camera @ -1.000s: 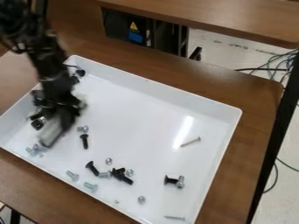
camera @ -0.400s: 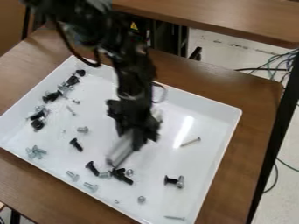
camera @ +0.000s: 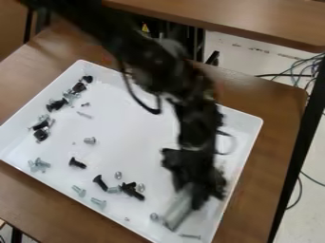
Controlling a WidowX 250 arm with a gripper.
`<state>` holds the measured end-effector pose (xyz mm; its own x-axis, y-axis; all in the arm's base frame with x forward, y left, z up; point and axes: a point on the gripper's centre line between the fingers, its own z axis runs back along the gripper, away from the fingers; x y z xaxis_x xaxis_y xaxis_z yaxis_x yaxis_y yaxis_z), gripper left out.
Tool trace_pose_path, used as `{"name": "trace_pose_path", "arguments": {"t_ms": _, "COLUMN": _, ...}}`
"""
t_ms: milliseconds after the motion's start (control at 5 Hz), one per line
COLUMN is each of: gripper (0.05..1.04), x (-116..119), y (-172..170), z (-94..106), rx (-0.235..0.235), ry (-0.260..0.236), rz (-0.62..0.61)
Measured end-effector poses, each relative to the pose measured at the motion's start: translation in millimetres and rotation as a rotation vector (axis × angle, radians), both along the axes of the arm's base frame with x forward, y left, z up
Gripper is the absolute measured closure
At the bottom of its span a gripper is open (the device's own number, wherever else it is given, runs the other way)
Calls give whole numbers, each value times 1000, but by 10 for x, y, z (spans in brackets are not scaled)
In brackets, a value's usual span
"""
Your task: Sweep into pile
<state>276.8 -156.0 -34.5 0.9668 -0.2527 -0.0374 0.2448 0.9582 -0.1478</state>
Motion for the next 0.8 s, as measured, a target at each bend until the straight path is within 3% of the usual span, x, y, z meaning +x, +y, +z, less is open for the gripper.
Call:
{"name": "trace_pose_path", "arguments": {"t_ms": 200, "gripper": 727, "x": 142, "y": -185, "z": -107, "rx": -32, "ry": 15, "rz": 23}}
{"name": "trace_pose_path", "arguments": {"t_ms": 400, "gripper": 727, "x": 221, "y": -34, "z": -144, "rx": -32, "ry": -7, "rz": 68}}
{"name": "trace_pose_path", "arguments": {"t_ms": 800, "gripper": 727, "x": 284, "y": 824, "z": -192, "rx": 91, "ry": -55, "rz": 198}}
